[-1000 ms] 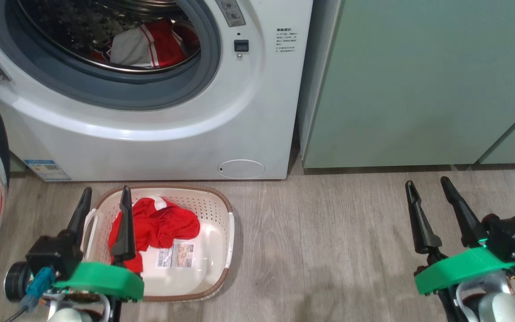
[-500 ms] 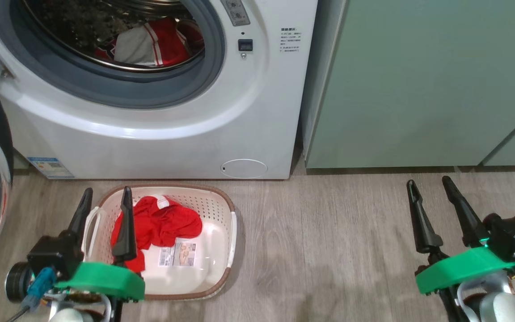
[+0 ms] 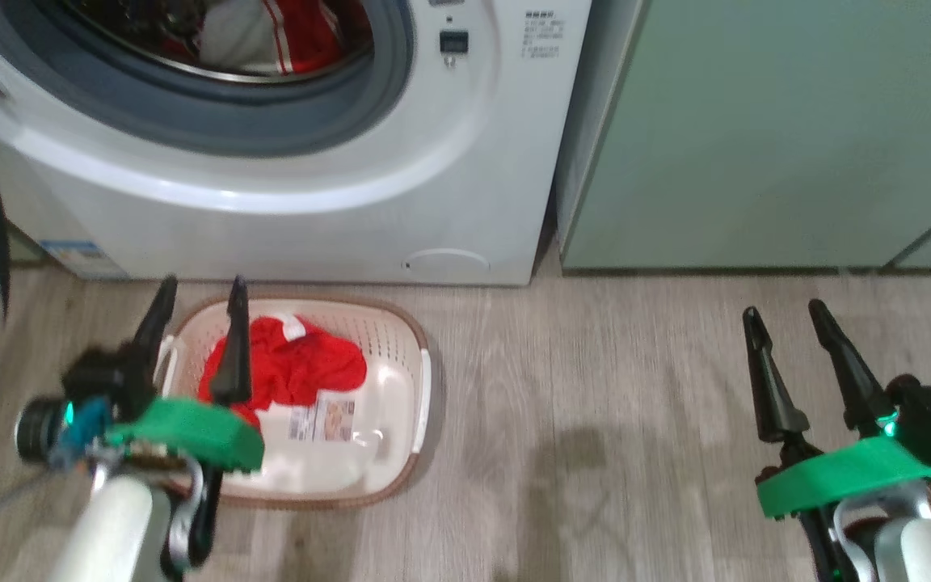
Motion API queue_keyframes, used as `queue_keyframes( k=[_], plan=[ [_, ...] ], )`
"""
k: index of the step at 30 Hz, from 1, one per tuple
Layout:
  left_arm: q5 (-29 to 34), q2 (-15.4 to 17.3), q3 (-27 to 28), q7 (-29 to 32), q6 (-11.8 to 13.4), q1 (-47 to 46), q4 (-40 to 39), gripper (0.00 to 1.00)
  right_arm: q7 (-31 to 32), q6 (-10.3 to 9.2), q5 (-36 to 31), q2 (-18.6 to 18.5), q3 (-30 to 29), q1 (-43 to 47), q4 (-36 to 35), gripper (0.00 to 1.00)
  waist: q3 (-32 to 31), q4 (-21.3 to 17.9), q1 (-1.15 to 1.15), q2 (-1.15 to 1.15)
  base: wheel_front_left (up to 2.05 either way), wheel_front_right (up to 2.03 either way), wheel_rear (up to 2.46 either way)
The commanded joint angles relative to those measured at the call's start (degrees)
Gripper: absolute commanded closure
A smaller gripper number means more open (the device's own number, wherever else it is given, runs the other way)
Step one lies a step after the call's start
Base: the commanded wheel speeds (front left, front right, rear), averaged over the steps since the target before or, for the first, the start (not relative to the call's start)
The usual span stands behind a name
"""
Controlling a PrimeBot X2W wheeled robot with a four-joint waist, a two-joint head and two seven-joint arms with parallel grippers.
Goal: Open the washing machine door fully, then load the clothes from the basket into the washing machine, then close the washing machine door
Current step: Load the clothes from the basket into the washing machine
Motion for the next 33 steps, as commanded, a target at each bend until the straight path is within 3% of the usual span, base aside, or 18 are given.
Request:
queue_keyframes(
  k=[1, 18, 33],
  plan=[
    [-0.6, 1.5, 1.9, 0.5, -0.6, -4.3, -0.1, 0.00, -0.3, 0.00, -0.2, -0.2, 1.5, -2.8, -2.6, 0.00, 3.2, -0.3, 0.00, 0.00, 0.00, 0.00, 0.00],
    [-6.2, 2.7, 0.8, 7.0, -12.0, -30.4, 40.3, 0.00, -4.5, 0.00, 0.4, -0.2, 5.1, -12.8, -3.1, 0.00, 27.1, -5.9, 0.00, 0.00, 0.00, 0.00, 0.00],
    [-10.3, 6.2, 2.0, 6.1, -15.5, -42.4, 59.2, 0.00, -7.6, 0.00, 0.9, -0.2, 7.6, -18.1, -2.5, 0.00, 41.4, -10.2, 0.00, 0.00, 0.00, 0.00, 0.00]
  ],
)
